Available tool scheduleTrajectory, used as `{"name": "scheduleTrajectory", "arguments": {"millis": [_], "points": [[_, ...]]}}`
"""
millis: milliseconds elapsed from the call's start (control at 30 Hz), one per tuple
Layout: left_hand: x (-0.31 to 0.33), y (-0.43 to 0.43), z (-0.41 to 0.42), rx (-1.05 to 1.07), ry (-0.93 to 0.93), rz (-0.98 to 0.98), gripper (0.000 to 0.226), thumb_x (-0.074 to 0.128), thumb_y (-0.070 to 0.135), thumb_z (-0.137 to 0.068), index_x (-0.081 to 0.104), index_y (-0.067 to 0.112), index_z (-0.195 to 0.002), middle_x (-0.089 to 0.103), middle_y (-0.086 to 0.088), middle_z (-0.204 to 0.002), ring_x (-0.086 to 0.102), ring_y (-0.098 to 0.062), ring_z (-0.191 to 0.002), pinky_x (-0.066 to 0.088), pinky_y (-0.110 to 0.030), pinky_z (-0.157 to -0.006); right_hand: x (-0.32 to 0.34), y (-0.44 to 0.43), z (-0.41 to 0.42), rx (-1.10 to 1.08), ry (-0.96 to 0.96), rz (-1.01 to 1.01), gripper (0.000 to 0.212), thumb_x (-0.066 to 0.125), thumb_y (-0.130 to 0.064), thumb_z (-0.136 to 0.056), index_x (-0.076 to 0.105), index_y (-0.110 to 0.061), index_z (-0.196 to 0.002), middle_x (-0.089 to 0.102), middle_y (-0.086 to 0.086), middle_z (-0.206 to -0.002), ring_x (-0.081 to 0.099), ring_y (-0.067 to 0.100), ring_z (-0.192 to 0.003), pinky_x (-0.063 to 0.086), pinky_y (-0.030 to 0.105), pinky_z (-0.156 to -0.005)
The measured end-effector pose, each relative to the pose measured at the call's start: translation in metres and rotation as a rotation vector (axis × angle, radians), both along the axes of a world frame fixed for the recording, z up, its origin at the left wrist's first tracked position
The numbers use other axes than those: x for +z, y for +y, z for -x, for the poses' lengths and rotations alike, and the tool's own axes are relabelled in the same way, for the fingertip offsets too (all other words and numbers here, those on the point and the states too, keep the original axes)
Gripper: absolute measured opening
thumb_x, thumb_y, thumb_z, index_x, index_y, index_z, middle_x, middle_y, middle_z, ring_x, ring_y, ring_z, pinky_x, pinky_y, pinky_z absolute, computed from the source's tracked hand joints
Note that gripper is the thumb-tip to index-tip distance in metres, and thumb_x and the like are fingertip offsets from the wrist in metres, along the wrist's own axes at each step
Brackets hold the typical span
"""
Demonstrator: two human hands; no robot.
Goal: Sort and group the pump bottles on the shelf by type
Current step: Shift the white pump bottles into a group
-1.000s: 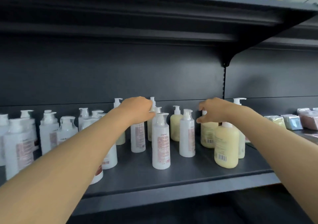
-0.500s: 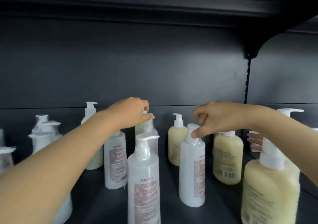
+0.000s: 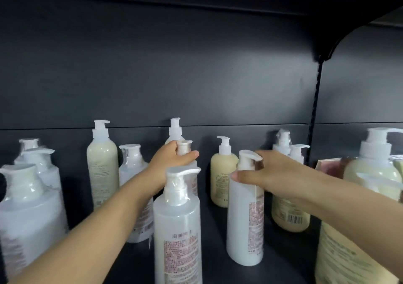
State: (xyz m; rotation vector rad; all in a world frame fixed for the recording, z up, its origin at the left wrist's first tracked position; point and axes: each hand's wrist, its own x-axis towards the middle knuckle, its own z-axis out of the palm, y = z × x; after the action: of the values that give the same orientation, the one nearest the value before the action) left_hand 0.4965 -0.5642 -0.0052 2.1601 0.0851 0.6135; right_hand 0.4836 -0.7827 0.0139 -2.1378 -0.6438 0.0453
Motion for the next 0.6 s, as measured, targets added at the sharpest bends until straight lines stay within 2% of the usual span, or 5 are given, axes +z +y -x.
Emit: {"name": "scheduleTrajectory", "arguments": {"millis": [67,133,300,467,600], "points": [[-0.007,-0.005,-0.001,-0.003,0.007,0.091,0.014,0.058,0.032,-0.089,0.054,0.018,-0.087,0.056,0.008,-0.075,0.055,-0.011,-0.073,0.04,-0.021,-0.065,-0.011,0.006,0.003,-0.014,0.056,-0.152,0.013,0.068,-0.032,-0.082,0.059,-0.023,-0.082,0.067,-0.008,-0.08,0.059,-0.003,-0.064,0.045,0.01,-0.055],[-0.013,-0.005,-0.003,0.017,-0.018,0.123,0.014,0.057,0.035,-0.089,0.053,0.023,-0.084,0.057,0.008,-0.074,0.055,-0.01,-0.071,0.042,-0.025,-0.067,-0.02,0.012,0.005,-0.041,0.055,-0.268,0.013,0.066,-0.035,-0.083,0.06,-0.023,-0.083,0.065,-0.014,-0.069,0.059,-0.007,-0.057,0.043,0.007,-0.049],[-0.017,-0.002,-0.005,-0.033,-0.067,0.221,0.018,0.056,0.034,-0.09,0.057,0.017,-0.089,0.062,0.006,-0.078,0.059,-0.009,-0.072,0.043,-0.019,-0.065,-0.039,0.032,0.01,-0.091,-0.027,-0.473,0.02,0.062,-0.038,-0.085,0.061,-0.02,-0.076,0.062,-0.002,-0.073,0.056,0.011,-0.068,0.045,0.026,-0.067],[-0.013,-0.004,0.003,-0.112,-0.073,0.208,0.018,0.056,0.029,-0.091,0.056,0.011,-0.093,0.06,0.007,-0.075,0.057,0.006,-0.056,0.043,-0.002,-0.052,-0.048,0.042,0.007,-0.106,-0.046,-0.64,0.018,0.062,-0.034,-0.085,0.065,-0.028,-0.068,0.064,-0.008,-0.066,0.058,0.011,-0.069,0.047,0.03,-0.073],[-0.002,-0.002,0.018,-0.118,-0.115,0.172,0.01,0.054,0.029,-0.092,0.056,0.02,-0.093,0.062,0.01,-0.084,0.059,0.006,-0.069,0.041,-0.002,-0.058,-0.051,0.041,0.008,-0.126,-0.07,-0.691,0.029,0.062,-0.035,-0.085,0.059,-0.03,-0.058,0.057,-0.009,-0.059,0.052,0.013,-0.063,0.044,0.032,-0.067]]}}
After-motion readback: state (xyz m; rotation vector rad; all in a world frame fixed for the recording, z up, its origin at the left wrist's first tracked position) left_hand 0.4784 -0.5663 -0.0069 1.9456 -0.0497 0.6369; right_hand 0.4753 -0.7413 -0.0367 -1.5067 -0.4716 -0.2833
